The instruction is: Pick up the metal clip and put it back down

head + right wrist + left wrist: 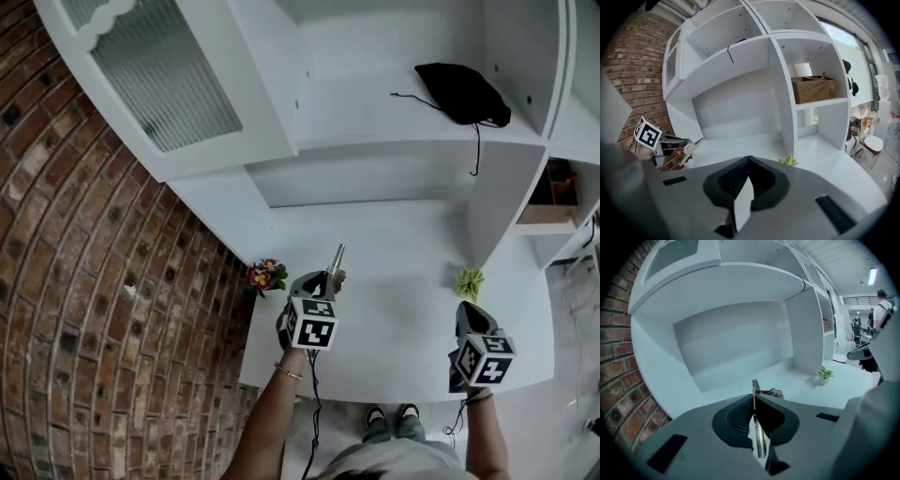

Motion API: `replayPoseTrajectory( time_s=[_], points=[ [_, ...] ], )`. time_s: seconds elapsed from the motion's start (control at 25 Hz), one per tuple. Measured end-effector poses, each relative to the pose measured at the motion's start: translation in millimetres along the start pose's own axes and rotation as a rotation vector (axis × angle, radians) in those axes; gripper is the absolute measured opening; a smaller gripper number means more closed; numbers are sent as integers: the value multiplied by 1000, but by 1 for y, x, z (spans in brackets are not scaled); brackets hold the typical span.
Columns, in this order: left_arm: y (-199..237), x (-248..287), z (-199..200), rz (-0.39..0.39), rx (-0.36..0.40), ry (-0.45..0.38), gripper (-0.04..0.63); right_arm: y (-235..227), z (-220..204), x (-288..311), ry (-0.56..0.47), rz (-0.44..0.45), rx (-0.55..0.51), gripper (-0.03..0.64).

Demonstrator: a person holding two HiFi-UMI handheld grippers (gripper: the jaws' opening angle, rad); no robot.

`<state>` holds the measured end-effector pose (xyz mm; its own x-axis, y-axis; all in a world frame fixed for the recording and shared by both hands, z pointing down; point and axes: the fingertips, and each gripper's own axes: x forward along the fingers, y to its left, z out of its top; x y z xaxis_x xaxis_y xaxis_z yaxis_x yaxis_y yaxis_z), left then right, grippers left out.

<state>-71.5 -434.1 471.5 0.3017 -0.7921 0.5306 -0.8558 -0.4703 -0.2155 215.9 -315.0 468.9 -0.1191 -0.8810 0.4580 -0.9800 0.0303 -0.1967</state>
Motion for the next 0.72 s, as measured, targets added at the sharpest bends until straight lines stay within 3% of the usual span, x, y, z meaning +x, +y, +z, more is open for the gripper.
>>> replayPoseTrajectory(
  time_s=[0.52, 0.72],
  points=[
    [8, 97, -19, 11, 387, 107, 15, -8, -32, 38, 91, -19, 27, 2],
    [7, 127, -41, -1, 481, 156, 15, -18, -53, 45, 136, -32, 36, 2]
  ],
)
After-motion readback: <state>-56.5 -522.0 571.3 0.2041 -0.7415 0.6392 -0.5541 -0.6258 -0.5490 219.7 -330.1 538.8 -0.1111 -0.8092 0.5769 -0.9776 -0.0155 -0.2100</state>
